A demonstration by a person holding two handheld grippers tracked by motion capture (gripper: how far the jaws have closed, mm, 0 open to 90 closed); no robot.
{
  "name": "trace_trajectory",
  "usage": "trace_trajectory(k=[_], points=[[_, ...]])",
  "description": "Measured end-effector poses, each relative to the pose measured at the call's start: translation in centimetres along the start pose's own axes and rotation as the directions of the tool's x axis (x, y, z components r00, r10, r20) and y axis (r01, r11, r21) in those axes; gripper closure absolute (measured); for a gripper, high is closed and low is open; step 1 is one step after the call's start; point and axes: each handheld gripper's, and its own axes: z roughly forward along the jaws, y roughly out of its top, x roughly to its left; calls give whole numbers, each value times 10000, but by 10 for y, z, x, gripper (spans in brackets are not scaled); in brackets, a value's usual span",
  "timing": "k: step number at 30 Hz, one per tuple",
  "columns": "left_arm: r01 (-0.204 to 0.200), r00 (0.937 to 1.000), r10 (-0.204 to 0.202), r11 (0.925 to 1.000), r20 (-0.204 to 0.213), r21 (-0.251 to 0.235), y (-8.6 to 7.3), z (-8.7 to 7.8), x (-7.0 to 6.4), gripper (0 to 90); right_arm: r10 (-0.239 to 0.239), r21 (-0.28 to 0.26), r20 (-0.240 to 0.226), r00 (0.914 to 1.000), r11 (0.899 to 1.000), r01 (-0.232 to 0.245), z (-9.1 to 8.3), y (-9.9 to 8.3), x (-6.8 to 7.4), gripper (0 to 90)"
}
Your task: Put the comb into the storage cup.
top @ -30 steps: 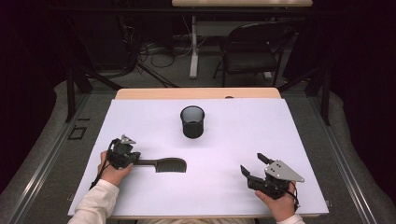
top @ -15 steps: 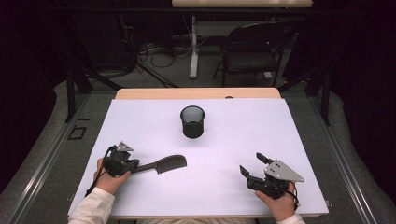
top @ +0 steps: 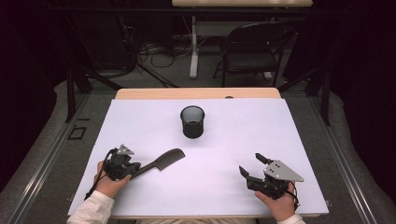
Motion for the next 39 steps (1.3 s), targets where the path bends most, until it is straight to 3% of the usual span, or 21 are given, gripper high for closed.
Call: trace_trajectory(k=[24, 39], points=[[41, 9998, -39, 10000, 170, -91, -9, -7, -12, 900, 297, 77, -15, 9996, 9995, -297, 7, 1, -2, 253], [429, 9991, -423, 9945, 78, -960, -10, -20, -10, 895, 455, 41, 89, 9989, 9990, -455, 7, 1, -4, 253]])
